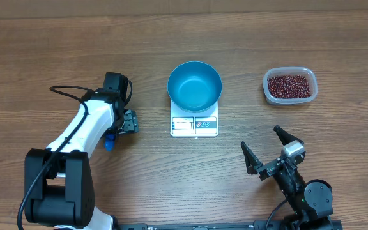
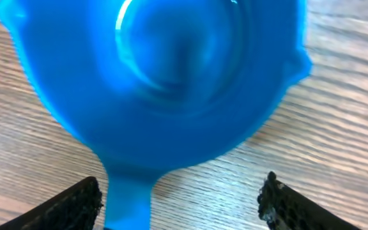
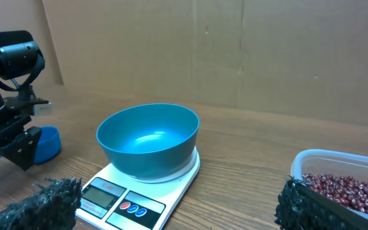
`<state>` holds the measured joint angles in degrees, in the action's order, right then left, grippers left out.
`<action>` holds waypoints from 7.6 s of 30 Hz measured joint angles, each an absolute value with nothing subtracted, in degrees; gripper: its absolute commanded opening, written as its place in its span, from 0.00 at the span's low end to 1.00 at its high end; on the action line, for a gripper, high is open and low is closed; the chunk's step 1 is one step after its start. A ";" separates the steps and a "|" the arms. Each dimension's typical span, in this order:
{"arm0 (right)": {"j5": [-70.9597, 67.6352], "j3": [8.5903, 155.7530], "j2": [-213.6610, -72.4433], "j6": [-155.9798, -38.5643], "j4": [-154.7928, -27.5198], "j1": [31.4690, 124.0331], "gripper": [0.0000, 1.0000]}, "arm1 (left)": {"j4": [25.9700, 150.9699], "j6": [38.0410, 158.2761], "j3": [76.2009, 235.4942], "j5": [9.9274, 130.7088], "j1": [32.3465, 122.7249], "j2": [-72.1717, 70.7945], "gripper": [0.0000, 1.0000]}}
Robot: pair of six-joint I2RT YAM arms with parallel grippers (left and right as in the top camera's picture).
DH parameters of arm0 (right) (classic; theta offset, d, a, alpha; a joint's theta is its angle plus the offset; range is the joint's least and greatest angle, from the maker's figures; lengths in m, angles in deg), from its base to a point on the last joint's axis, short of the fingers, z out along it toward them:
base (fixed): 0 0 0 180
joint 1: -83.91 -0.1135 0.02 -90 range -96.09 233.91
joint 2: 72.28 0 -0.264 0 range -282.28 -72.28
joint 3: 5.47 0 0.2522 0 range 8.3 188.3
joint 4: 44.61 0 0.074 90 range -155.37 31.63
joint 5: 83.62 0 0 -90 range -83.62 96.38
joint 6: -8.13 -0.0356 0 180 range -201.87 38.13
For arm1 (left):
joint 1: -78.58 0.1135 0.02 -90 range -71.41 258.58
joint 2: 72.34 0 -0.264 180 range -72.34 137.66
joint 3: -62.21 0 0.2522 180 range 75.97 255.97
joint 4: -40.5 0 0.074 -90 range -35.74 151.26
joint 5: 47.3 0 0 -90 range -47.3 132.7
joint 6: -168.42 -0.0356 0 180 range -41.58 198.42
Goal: Scoop item into bowl and weigh 150g on scale
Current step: 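Move the left gripper over the blue scoop's handle, then lower the left gripper and close it on the scoop handle, then lift the scoop with the left gripper toward the bowl, then bring the right gripper to the scoop handle above the bowl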
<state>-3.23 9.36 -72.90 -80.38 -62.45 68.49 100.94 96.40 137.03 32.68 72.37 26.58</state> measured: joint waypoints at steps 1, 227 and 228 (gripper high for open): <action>-3.23 9.36 -72.90 -80.40 -62.45 68.49 1.00 | 100.92 96.22 137.36 33.14 72.37 26.58 0.79; 9.65 77.31 -145.47 -122.47 -86.45 47.58 0.04 | 79.89 159.50 155.85 71.83 53.94 15.28 0.04; 9.80 77.31 -145.53 -122.47 -86.42 47.53 0.04 | 79.89 159.52 155.85 71.70 53.98 15.28 0.04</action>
<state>9.80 77.31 -145.53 -122.47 -86.42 47.53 79.89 159.52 155.85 71.70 53.98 15.28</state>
